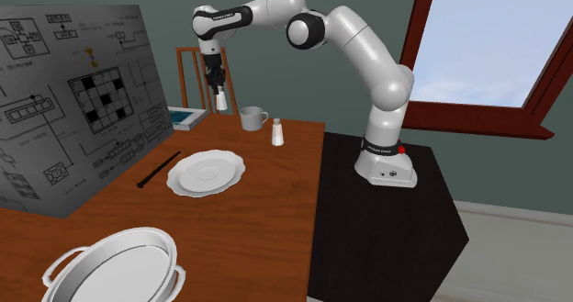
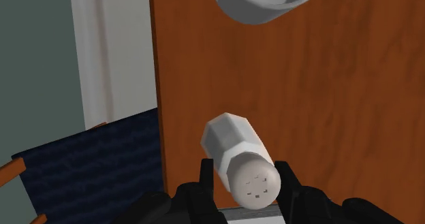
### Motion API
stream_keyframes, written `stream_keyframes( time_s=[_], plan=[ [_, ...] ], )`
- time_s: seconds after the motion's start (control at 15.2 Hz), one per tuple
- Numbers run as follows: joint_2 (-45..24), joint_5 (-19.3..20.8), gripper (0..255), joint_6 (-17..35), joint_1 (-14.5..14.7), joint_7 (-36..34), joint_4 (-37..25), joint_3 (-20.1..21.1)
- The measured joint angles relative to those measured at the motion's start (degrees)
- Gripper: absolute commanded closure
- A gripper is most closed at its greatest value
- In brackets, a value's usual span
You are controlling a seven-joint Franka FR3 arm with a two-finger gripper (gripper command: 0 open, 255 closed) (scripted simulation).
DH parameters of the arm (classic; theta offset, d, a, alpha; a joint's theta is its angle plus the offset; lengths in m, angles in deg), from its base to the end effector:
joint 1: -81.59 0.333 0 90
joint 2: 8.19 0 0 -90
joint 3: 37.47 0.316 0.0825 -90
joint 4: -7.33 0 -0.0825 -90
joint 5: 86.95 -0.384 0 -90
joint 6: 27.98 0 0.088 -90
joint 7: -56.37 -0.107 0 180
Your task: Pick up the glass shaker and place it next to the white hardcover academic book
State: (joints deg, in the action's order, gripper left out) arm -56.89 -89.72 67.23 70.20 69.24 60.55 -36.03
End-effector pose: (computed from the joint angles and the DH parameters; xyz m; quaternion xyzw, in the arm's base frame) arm 0.7477 -0.1335 0.3648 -0.9976 -0.0181 0.0505 0.0444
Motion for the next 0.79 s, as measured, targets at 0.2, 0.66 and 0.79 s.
stream_keyframes(
  time_s=[0.2, 0.66, 0.79],
  plan=[
    [-0.4, 0.0, 255, 2.0, 0.0, 0.1, 1.6, 0.0],
    [-0.9, 0.0, 255, 6.2, -0.1, 0.4, 5.3, 0.0],
    [-0.9, 0.0, 255, 6.4, 0.0, 0.4, 5.4, 0.0]
  ],
)
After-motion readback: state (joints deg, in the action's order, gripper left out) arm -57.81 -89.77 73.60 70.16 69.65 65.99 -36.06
